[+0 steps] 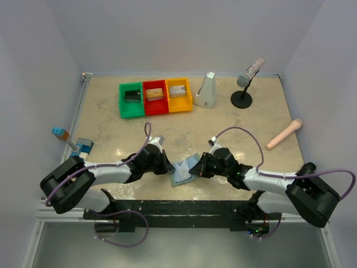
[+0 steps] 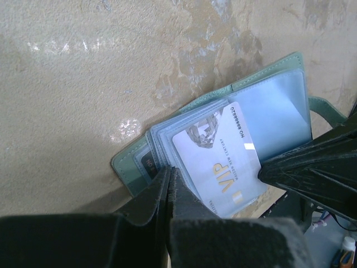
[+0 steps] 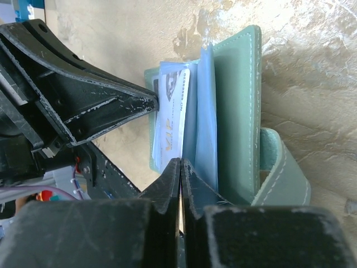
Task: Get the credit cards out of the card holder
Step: Remove the credit card from the card holder.
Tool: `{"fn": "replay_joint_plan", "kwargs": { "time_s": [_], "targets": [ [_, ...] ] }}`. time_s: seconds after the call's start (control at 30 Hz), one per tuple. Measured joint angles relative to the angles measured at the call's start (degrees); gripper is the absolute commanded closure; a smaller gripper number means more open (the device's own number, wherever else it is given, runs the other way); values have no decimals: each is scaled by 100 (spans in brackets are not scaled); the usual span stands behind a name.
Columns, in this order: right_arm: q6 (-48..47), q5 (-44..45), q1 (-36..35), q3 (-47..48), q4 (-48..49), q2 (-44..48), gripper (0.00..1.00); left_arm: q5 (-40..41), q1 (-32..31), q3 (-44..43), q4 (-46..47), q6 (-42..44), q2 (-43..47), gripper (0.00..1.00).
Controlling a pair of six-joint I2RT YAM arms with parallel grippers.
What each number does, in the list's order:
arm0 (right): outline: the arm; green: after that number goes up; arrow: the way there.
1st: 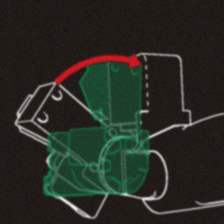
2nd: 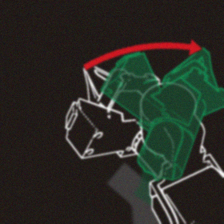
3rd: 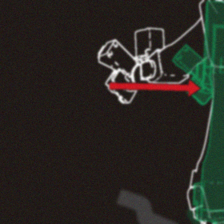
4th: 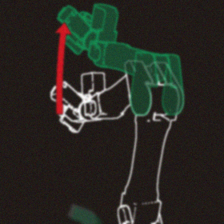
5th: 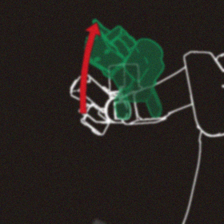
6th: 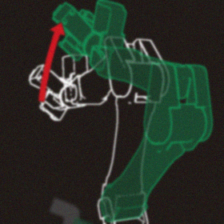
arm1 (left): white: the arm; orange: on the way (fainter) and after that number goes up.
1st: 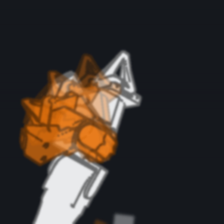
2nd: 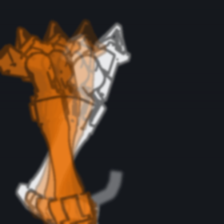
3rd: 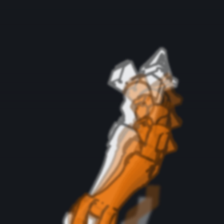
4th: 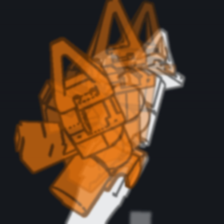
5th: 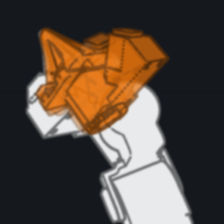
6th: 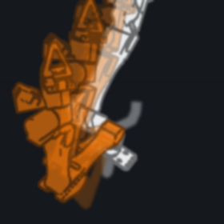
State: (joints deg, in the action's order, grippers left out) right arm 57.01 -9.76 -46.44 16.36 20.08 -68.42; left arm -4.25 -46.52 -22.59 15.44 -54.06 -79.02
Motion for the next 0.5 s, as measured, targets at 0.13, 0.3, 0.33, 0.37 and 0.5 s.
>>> {"fn": "replay_joint_plan", "kwargs": {
  "time_s": [0.13, 0.3, 0.33, 0.37, 0.5],
  "targets": [
    [0, -59, 15, 2, 72, -92, 75, -7, 0, 0, 20, 2, -11, 100],
    [7, -227, 28, 11, 280, -323, 71, -39, 0, 0, 76, 2, -46, 100],
    [9, -251, 28, 13, 313, -356, 71, -48, 0, 0, 101, 2, -59, 100],
    [11, -291, 28, 15, 356, -389, 70, -63, 0, 9, 138, 2, -74, 100],
    [33, -343, 28, 46, 492, -516, 66, -111, 2, 76, 334, -9, -120, 100]
  ]
}}
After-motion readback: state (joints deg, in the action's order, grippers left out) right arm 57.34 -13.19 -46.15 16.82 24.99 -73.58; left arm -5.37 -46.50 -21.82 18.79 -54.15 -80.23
